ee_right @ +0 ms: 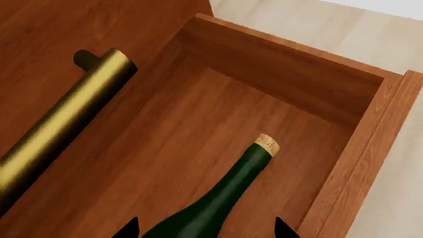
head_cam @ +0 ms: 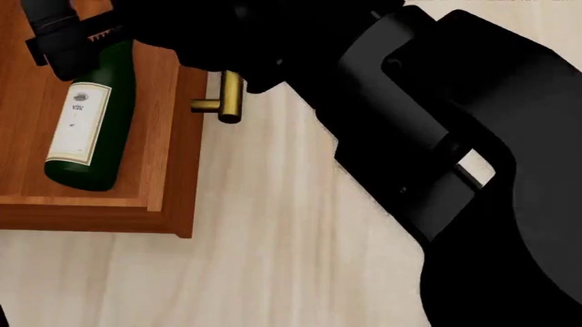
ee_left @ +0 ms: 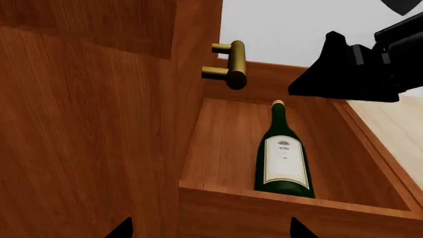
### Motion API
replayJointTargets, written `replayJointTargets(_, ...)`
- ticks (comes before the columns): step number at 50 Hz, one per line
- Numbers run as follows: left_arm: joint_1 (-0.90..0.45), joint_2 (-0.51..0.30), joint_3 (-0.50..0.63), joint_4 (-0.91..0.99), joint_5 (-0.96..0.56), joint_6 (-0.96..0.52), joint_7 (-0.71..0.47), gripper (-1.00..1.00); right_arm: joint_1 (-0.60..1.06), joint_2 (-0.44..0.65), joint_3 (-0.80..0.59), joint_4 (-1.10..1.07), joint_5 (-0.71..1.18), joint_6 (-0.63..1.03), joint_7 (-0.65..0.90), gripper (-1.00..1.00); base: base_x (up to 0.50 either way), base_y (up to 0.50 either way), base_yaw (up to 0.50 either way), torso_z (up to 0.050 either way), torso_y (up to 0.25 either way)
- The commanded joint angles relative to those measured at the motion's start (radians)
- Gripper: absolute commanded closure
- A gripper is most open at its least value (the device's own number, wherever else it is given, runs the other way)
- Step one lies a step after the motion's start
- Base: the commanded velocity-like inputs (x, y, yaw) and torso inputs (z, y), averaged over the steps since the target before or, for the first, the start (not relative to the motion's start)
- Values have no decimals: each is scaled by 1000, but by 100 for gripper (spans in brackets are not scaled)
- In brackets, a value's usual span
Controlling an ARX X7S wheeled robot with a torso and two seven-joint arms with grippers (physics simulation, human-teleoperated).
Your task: Put the wine bottle in the bottom drawer of the cabinet.
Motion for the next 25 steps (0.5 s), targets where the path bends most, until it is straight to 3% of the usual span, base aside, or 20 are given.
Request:
replayJointTargets(1,0,3,-1,2,1,-4,0,-100,14,0,-108,-5,30,33,0,-100,0,0,0,0,0)
replayJointTargets(25,-4,14,-2,0,-2,-17,9,-100,188,0,-105,24,-4,59,-62,-100,0,0,0,0,0)
